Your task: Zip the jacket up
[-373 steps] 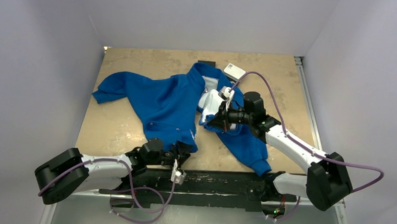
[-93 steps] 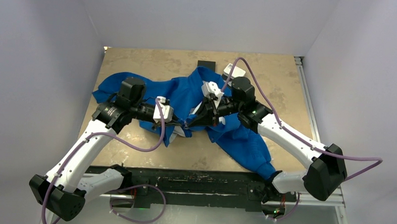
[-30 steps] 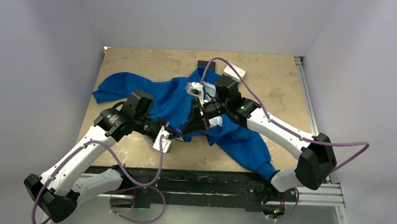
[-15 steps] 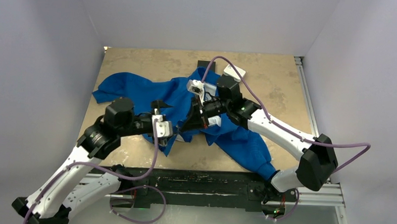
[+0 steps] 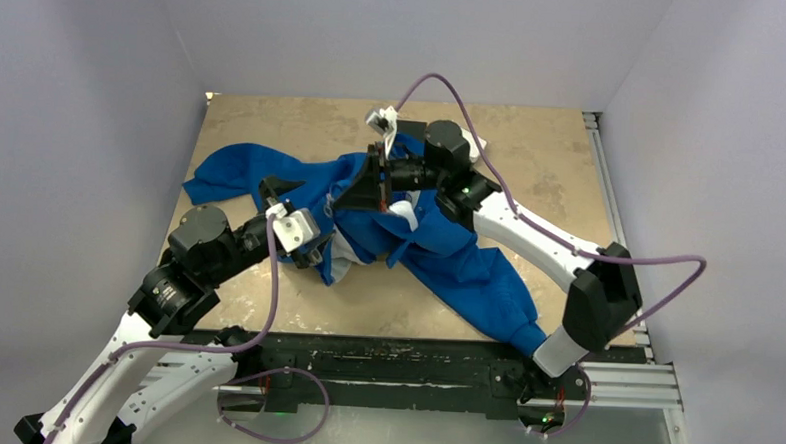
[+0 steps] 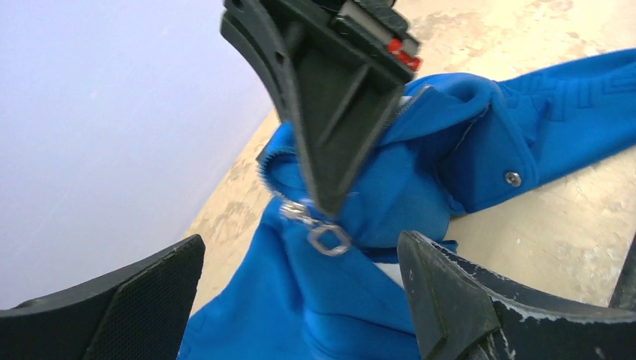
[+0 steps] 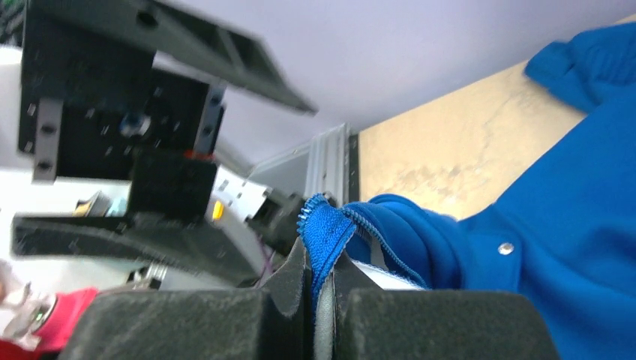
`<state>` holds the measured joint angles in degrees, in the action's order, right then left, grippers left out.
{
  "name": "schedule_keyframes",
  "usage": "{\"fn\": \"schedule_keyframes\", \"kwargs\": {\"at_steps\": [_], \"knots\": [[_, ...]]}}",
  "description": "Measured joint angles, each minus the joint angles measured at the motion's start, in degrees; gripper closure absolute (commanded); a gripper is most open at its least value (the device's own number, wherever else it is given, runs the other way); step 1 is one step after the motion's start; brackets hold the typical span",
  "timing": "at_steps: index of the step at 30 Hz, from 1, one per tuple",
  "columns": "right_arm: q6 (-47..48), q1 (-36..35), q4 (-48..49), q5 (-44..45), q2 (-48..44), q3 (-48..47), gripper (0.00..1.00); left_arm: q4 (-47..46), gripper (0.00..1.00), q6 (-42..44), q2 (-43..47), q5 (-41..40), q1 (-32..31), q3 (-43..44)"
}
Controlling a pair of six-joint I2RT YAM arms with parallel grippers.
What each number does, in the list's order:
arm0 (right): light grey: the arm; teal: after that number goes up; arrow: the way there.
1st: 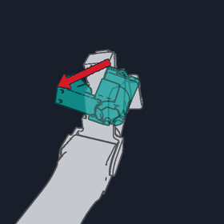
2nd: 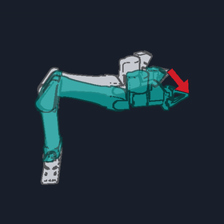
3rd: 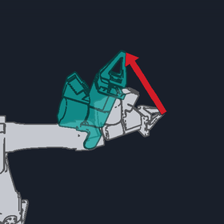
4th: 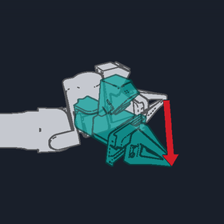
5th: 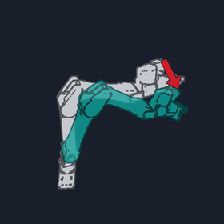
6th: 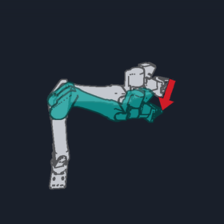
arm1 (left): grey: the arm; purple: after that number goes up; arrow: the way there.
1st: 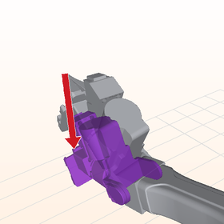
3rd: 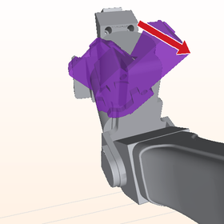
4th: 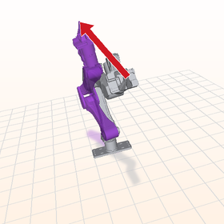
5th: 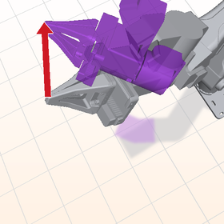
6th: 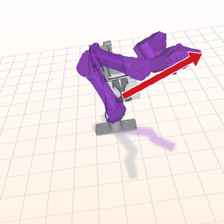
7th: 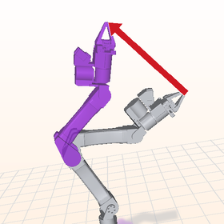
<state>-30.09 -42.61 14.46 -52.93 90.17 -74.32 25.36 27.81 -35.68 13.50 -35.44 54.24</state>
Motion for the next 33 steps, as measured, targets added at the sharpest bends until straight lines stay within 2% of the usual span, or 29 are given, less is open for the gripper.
{"fn": "schedule_keyframes", "kwargs": {"at_steps": [3, 5, 12, 18, 26, 29, 33], "knots": [[-2.0, 0.9, 0.8, 1.6, 4.5, -5.9, 1.00, -0.3, 0.01, -2.2, 0.0, -2.8, 0.0, 0.1], [-2.9, 1.3, 1.1, 2.8, 5.3, -6.5, 1.00, -0.6, 0.01, -3.3, 0.1, -3.9, 0.0, 0.0], [-5.4, 1.9, 2.1, 4.3, 4.0, -5.2, 1.00, -4.5, 0.03, -3.1, 0.7, -6.7, 0.0, -5.6], [-7.0, 1.9, 3.8, 4.4, 1.9, -2.9, 1.00, -9.7, 0.03, -2.4, -3.0, -8.1, -1.2, -10.1], [-9.5, 1.9, 7.0, 4.2, 0.3, -0.1, 1.00, -15.8, 0.11, -0.7, -9.5, -15.3, -7.3, -10.8], [-9.9, 2.0, 7.4, 4.0, 0.3, -0.1, 1.00, -16.6, 0.17, 0.8, -9.6, -18.3, -8.3, -10.8], [-9.8, 2.2, 7.3, 4.0, 0.1, 0.0, 1.00, -15.5, 0.17, 3.6, -7.5, -20.6, -8.5, -10.7]]}}
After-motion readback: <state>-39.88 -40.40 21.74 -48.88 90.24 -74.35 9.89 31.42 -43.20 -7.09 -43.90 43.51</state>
